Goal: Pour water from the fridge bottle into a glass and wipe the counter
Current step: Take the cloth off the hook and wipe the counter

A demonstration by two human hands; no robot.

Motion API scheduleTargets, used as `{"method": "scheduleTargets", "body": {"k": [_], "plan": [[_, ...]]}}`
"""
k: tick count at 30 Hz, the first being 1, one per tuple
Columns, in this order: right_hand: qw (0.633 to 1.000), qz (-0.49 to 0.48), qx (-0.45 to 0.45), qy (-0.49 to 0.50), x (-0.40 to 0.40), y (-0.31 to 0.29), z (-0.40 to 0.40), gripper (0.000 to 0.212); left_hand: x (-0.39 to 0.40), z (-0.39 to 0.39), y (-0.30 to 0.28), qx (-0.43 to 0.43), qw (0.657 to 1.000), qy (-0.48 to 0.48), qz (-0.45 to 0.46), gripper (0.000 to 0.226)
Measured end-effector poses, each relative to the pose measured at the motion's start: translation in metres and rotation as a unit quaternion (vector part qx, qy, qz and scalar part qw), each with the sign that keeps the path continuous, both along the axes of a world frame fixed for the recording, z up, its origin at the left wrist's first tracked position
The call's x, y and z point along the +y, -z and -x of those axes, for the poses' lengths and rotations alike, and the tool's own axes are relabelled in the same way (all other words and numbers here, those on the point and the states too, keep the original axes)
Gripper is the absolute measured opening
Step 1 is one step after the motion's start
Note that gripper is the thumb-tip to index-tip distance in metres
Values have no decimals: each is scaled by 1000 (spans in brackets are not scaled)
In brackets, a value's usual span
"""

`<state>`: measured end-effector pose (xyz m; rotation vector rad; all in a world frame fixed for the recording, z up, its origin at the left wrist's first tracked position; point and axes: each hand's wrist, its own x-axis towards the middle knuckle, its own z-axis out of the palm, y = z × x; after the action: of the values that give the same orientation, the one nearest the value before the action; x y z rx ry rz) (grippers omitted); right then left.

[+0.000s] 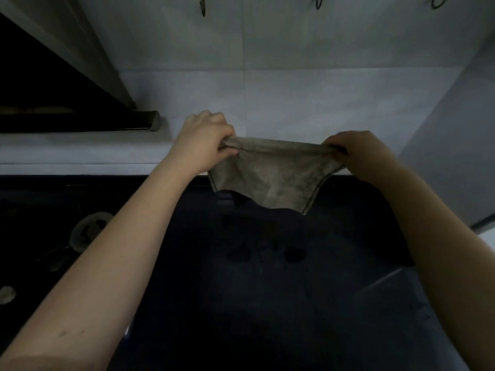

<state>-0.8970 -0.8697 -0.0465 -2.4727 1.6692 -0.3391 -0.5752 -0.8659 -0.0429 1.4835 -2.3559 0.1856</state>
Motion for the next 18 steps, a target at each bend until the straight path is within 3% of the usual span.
{"method": "scheduleTargets", "body": {"k": [3, 10, 14, 18], "plan": [[996, -64, 53, 14, 1, 33, -8, 32, 1, -6, 47, -22, 999, 8, -40, 28], [983, -183, 6, -21, 29, 122, -4, 24, 29, -15, 140, -10, 980, 24, -196, 21], [968, -251, -1, 2, 31, 149, -3, 35, 31, -15, 169, 34, 971, 7, -235, 15], [968, -246, -28, 28, 17, 169, -2, 37, 22, -13, 189, 60, 971, -10, -233, 18]]}}
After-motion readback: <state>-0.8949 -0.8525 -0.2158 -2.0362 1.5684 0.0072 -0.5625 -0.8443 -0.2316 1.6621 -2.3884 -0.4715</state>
